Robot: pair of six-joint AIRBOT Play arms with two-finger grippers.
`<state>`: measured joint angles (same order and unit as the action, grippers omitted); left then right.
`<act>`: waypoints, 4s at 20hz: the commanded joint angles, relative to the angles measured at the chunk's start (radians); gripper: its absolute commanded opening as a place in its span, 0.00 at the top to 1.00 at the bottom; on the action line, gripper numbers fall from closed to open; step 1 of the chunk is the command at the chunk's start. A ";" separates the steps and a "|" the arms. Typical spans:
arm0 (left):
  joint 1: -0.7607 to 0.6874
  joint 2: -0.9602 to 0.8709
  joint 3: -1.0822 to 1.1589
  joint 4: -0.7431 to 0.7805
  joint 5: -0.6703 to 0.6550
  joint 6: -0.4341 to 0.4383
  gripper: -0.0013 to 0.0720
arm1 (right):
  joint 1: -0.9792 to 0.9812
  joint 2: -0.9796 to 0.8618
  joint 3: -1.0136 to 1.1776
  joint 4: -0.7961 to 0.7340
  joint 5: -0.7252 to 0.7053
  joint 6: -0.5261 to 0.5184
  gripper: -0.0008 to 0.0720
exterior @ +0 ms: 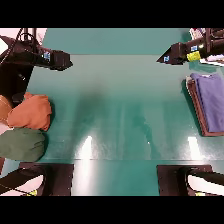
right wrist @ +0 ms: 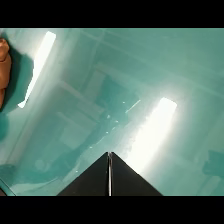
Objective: Fold the shirts.
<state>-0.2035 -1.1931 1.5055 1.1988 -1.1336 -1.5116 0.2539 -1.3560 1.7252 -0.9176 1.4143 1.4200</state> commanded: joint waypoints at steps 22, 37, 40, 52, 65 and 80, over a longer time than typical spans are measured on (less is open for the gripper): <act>0.001 0.000 -0.008 0.640 -0.091 -0.080 0.82 | 0.002 0.000 0.000 0.001 0.010 0.000 0.96; 0.278 0.000 -0.554 0.591 0.129 -0.253 0.14 | 0.002 0.000 0.000 0.000 -0.002 0.000 0.96; 0.278 0.016 -0.534 0.592 0.112 -0.262 0.87 | 0.002 0.000 0.000 0.001 -0.002 0.000 0.96; 0.137 0.312 0.031 0.331 -0.039 -0.077 0.95 | -0.190 0.245 0.002 0.001 -0.157 0.000 0.96; -0.607 -0.177 0.037 0.265 0.006 -0.051 0.18 | -0.428 0.393 0.002 0.001 -0.064 0.000 0.96; -0.008 -0.219 -0.414 0.096 0.201 -0.066 0.18 | -0.393 0.324 0.000 0.002 0.012 0.000 0.96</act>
<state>-0.2604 -1.3983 1.2106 1.3846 -1.0359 -1.6070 -0.1612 -1.0023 1.7252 -0.9173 1.4010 1.4197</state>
